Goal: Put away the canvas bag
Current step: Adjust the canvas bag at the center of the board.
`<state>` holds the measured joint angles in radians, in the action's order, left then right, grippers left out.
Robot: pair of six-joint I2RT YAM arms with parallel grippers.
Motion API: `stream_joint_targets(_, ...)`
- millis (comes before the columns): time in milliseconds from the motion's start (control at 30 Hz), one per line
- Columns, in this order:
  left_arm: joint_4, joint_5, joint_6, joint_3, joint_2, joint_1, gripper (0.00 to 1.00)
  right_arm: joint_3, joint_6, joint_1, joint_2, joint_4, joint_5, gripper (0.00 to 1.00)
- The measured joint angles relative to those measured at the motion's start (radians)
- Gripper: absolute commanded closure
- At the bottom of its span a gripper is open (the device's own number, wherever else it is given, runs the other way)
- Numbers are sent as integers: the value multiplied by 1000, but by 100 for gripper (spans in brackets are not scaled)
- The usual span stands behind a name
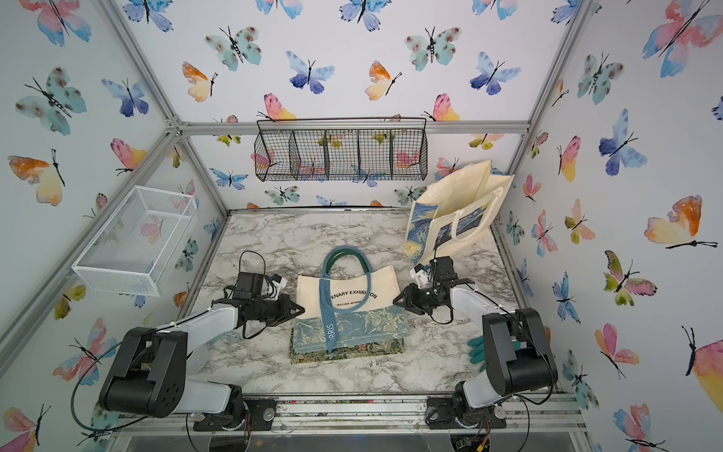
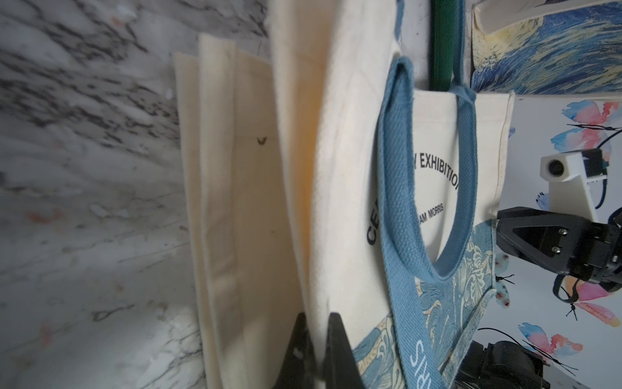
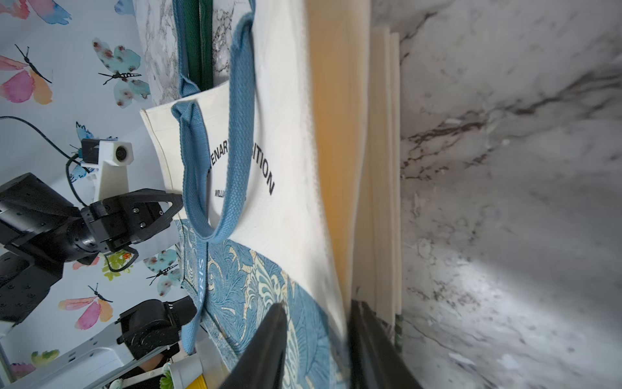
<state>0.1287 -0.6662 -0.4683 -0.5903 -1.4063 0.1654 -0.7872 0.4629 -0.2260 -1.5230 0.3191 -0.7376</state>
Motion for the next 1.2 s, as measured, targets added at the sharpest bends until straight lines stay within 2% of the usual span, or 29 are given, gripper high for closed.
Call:
stream_joint_targets(133, 0, 0, 0, 0, 0, 0, 100, 0, 11, 0, -2, -4, -24, 71)
stream_joint_targets(200, 0, 3, 0, 0, 0, 0, 100, 0, 20, 0, -2, -10, -42, 79)
stream_joint_targets(267, 0, 10, 0, 0, 0, 0, 100, 0, 29, 0, -2, -21, -66, 92)
stream_joint_targets(333, 1, 14, 0, 0, 0, -1, 100, 0, 39, 0, -2, -27, -85, 98)
stream_joint_targets(600, 37, 20, 0, -30, -1, -1, 100, -37, 48, 2, -2, -8, -117, 98)
stream_joint_targets(933, 113, 10, 10, -248, 21, -2, 100, -280, 41, 1, -17, 56, -142, 98)
stream_joint_targets(1200, 149, 0, 12, -241, 50, -2, 100, -297, 42, 1, -20, 94, -157, 98)
